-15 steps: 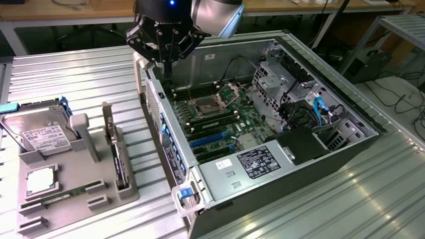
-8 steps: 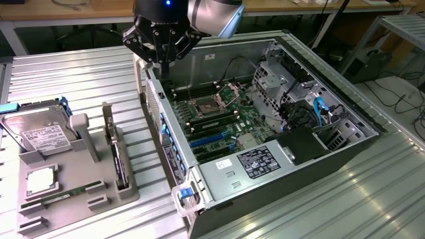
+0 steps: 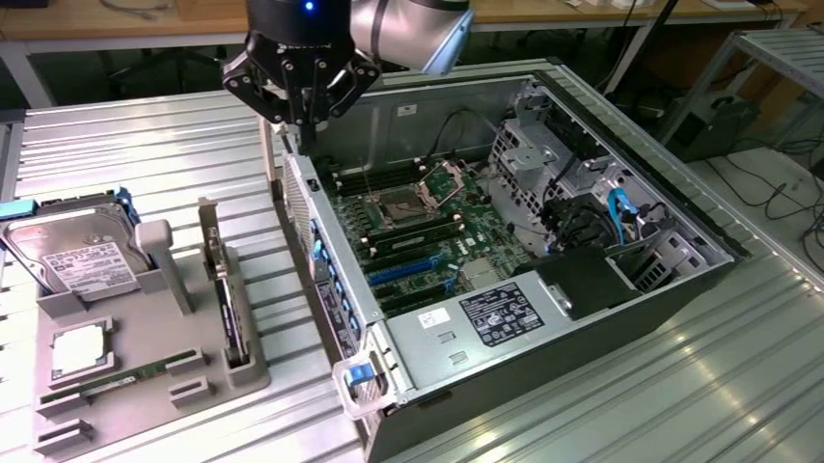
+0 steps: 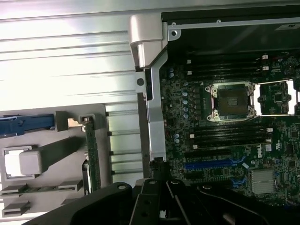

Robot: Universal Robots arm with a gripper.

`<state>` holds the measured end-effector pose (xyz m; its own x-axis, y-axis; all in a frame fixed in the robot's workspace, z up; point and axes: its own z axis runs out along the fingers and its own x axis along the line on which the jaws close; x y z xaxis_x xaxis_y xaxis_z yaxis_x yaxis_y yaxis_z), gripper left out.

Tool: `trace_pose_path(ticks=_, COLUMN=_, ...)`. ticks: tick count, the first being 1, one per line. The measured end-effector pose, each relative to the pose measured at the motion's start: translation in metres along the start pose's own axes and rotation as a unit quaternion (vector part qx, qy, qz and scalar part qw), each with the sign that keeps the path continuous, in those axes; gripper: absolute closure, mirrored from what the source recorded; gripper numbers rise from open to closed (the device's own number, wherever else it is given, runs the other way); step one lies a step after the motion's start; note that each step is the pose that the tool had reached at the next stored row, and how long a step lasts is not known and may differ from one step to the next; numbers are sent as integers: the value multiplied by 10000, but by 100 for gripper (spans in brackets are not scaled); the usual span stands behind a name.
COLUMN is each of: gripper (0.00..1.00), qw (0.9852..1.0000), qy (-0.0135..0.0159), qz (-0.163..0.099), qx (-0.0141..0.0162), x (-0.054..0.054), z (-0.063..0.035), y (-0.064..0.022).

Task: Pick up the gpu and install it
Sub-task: 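Reach for the gpu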

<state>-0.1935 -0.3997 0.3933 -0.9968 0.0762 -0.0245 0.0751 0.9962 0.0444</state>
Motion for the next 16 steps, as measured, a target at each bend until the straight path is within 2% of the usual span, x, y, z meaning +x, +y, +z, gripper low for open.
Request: trace_pose_path(ticks=16, gripper=89, qw=10000, qy=0, qz=0, qx=0, x=182, z=-6, y=-27)
